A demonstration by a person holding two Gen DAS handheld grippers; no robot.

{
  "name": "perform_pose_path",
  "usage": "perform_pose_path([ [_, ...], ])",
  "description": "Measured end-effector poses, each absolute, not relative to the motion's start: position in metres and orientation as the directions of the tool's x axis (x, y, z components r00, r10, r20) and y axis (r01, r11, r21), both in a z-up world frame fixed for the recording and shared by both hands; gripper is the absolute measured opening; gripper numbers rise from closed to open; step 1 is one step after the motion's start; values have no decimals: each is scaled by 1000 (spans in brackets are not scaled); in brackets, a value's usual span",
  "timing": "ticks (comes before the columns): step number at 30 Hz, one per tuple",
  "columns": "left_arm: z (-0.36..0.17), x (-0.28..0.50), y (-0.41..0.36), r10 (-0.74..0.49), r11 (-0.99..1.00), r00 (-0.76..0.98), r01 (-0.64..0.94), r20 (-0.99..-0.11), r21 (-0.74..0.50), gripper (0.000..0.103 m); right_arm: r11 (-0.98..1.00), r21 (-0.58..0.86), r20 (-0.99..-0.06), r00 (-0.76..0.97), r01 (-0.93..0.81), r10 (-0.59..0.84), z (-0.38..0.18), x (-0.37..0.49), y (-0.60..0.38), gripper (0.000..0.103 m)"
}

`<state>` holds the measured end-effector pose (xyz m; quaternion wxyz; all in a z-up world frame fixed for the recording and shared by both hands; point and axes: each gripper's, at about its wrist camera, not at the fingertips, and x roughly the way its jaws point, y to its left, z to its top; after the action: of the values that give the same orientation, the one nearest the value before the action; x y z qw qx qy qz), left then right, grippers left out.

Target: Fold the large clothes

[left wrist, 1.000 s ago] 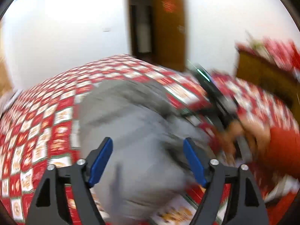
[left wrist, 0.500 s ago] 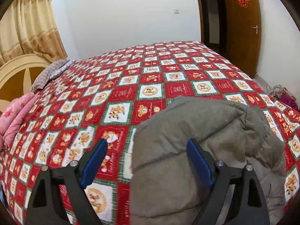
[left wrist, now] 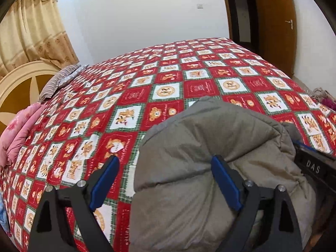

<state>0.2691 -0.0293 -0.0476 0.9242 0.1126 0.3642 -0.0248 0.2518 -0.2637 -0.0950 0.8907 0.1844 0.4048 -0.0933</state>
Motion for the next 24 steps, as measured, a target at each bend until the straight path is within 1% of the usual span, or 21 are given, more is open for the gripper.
perform_pose_path([
  [4,-58,272,-35,26,972,737,138,-676,188,94,899,291,-742,671,326,-3,-111,247,-263,33],
  [7,-70,281,-34,7,976,716,147,-698,160,96,899,285,-741,672,332,-13,-114,249,-262,33],
  [11,-86,297,-26,-45,985,661,152,-749,76,103,897,290,-730,683,335,-19,-117,249,-262,33],
  [14,-98,308,-23,-82,988,617,155,-783,19,103,900,270,-731,681,343,-40,-117,251,-259,33],
  [19,-103,311,-26,-72,989,601,147,-796,22,103,910,214,-740,667,356,-87,-118,258,-253,33],
  [22,-100,309,-23,-94,988,584,155,-806,-2,103,910,240,-745,665,337,-50,-117,258,-258,34],
  [24,-90,308,-13,-145,979,537,197,-831,-44,102,927,237,-779,627,292,1,-108,260,-262,33],
])
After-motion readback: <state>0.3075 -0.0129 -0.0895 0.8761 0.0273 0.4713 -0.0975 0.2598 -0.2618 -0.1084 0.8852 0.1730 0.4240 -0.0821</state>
